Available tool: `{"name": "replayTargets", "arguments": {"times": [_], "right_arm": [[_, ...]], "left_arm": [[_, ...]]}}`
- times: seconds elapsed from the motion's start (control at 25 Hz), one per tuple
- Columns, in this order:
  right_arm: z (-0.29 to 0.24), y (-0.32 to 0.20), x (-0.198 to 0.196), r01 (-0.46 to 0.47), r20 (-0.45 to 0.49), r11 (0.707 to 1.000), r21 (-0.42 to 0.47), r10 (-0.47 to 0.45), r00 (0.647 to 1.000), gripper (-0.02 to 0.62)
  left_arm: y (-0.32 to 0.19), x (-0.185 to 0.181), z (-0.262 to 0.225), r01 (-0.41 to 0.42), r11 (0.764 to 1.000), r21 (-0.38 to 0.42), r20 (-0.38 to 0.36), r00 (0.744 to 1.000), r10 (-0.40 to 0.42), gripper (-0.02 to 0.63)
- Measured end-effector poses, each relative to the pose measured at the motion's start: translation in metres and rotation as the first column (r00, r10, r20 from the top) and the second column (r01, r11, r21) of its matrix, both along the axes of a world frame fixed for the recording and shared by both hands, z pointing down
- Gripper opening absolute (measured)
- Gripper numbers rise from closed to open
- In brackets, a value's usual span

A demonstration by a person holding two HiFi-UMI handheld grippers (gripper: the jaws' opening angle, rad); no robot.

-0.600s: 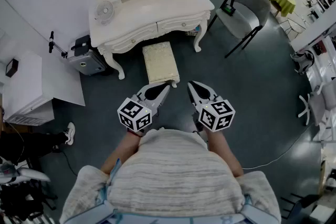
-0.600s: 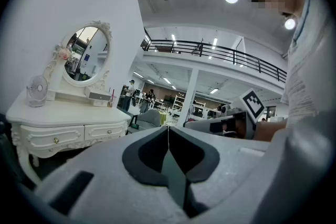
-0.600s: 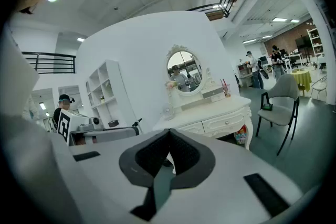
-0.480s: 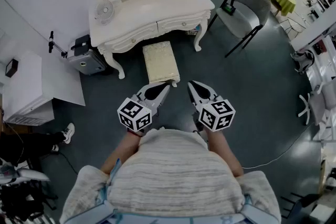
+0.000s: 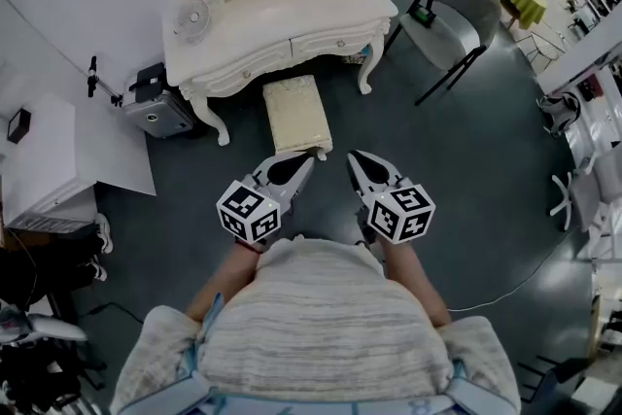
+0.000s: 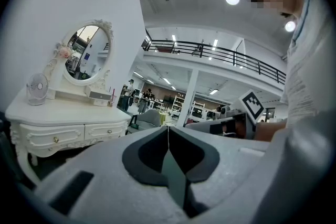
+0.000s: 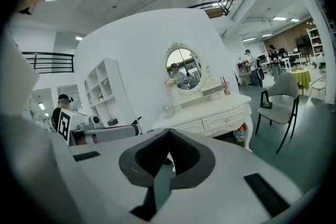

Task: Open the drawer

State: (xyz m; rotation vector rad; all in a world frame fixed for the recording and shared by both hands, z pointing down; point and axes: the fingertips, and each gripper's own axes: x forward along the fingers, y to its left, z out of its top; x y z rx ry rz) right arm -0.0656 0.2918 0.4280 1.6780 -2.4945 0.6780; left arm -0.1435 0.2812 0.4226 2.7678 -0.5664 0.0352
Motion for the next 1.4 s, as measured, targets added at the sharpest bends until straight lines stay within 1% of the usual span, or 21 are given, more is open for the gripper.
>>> {"name": "replayTargets", "arguments": {"times": [0.24, 0.56, 0.72, 1.04, 1.28, 1.4], "right_arm": [[0.001, -0.006, -0.008, 0.024, 0.005, 1.0, -0.011, -0.023, 1.0, 0.008], [0.004, -0.018, -0.031, 0.075, -0.003, 0.997, -0.003, -0.075, 0.997, 0.011], [0.015, -0.023, -0.032, 0.075, -0.012, 0.997, -0.034, -0.075, 0.997, 0.011], [0.033, -0.067, -0.013, 0.08, -0.004, 0.995, -0.056, -0.08, 0.997, 0.011], [0.034, -0.123, 0.016, 0.091, 0.017, 0.994, -0.064, -0.09, 0.996, 0.011], [0.035, -0.153, 0.029, 0.109, 0.016, 0.992, -0.067, -0.108, 0.994, 0.011]], "left_arm": [[-0.006, -0.007, 0.001, 0.011, 1.0, -0.007, 0.0, 1.0, -0.011, 0.015], [-0.014, -0.027, 0.011, 0.041, 0.998, -0.039, -0.01, 0.999, -0.042, 0.015], [-0.019, -0.028, 0.019, 0.036, 0.997, -0.065, -0.013, 0.999, -0.037, 0.015], [-0.061, -0.012, 0.032, 0.046, 0.995, -0.084, -0.002, 0.999, -0.047, 0.015], [-0.119, 0.012, 0.031, 0.072, 0.993, -0.098, 0.017, 0.997, -0.071, 0.015], [-0.147, 0.026, 0.029, 0.087, 0.991, -0.1, 0.015, 0.996, -0.086, 0.015]]}}
